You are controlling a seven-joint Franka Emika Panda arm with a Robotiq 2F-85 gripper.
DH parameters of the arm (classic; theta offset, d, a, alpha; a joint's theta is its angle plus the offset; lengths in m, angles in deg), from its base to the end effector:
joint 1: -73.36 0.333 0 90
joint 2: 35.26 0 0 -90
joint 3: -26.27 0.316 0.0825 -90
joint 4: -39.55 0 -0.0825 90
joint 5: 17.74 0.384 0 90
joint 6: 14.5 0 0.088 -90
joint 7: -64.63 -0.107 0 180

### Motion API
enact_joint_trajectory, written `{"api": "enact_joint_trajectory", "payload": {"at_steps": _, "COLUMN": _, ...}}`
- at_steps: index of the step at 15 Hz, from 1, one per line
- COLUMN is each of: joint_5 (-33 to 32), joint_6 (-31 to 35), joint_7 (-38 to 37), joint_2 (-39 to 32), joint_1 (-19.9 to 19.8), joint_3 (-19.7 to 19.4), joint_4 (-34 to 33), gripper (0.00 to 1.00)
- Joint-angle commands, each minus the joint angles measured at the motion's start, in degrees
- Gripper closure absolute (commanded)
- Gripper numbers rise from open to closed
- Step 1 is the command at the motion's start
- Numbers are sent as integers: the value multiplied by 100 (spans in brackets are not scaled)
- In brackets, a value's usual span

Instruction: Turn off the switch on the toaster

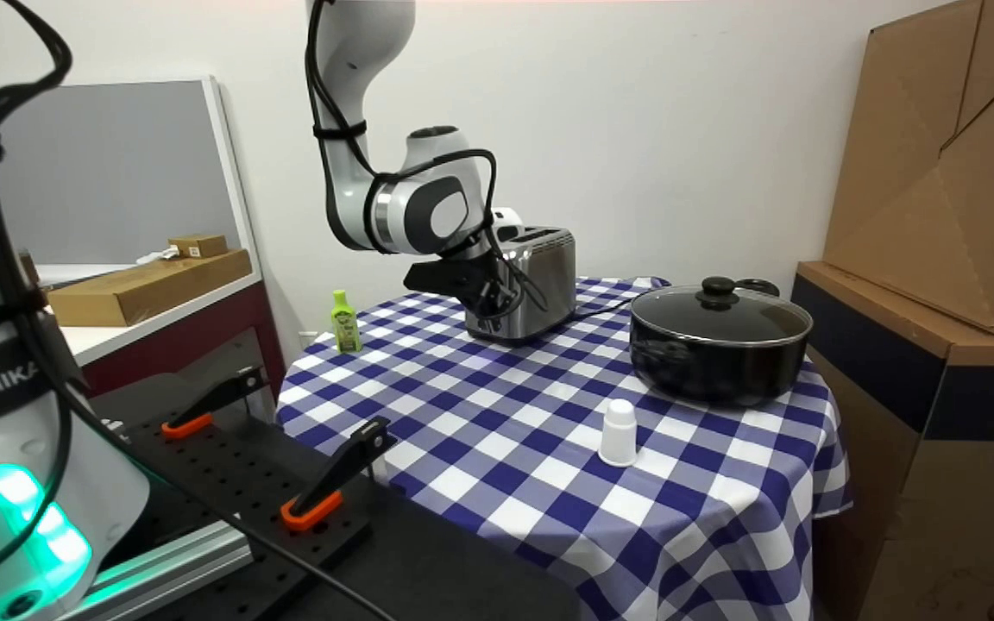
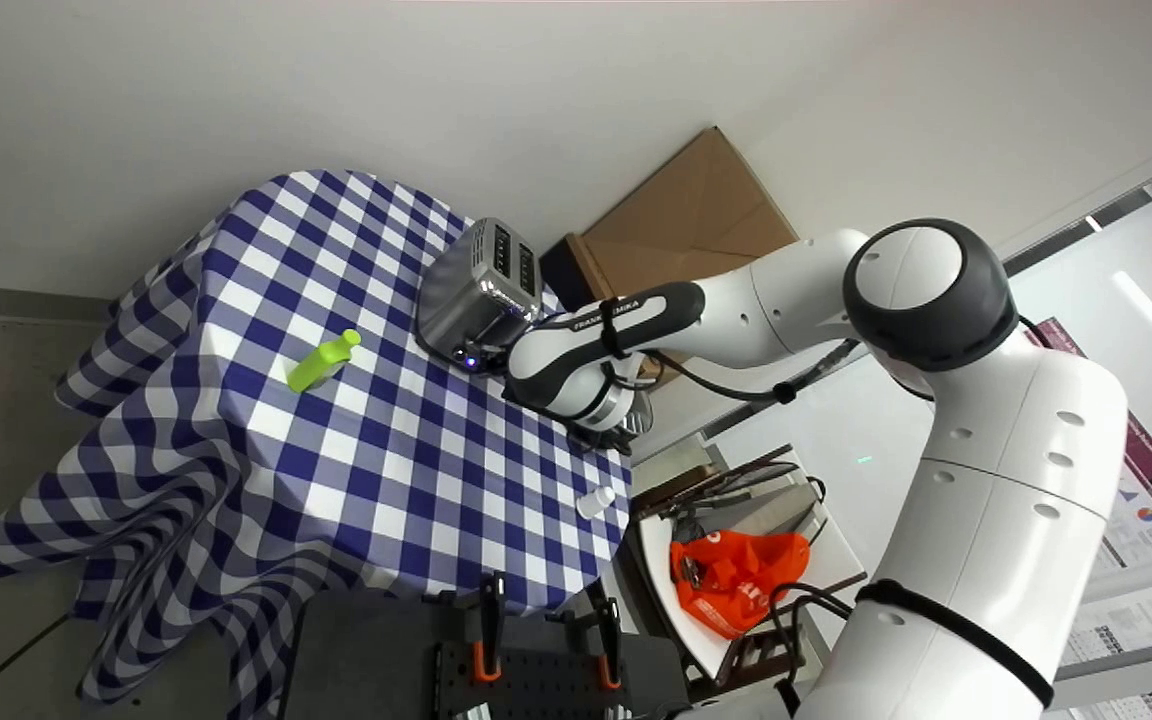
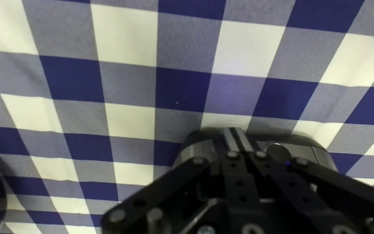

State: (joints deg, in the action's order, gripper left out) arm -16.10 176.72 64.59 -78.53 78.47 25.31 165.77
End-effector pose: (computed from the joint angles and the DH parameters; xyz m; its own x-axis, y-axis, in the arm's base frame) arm 0.5480 0.0363 0.0773 0.9276 0.0470 0.3705 0.0482 -0.9988 0.0060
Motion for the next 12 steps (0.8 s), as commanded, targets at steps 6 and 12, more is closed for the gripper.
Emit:
{"api": "enact_joint_trajectory", "payload": {"at_steps": 6, "joint_5": -77, "joint_6": -24, "joint_7": 50, "joint_2": -387, "joint_1": 77, "joint_3": -5, "joint_4": -486, "gripper": 100}}
{"api": "enact_joint_trajectory", "payload": {"at_steps": 12, "joint_5": -95, "joint_6": 323, "joint_7": -14, "joint_2": -392, "joint_1": -206, "joint_3": 343, "joint_4": -523, "gripper": 100}}
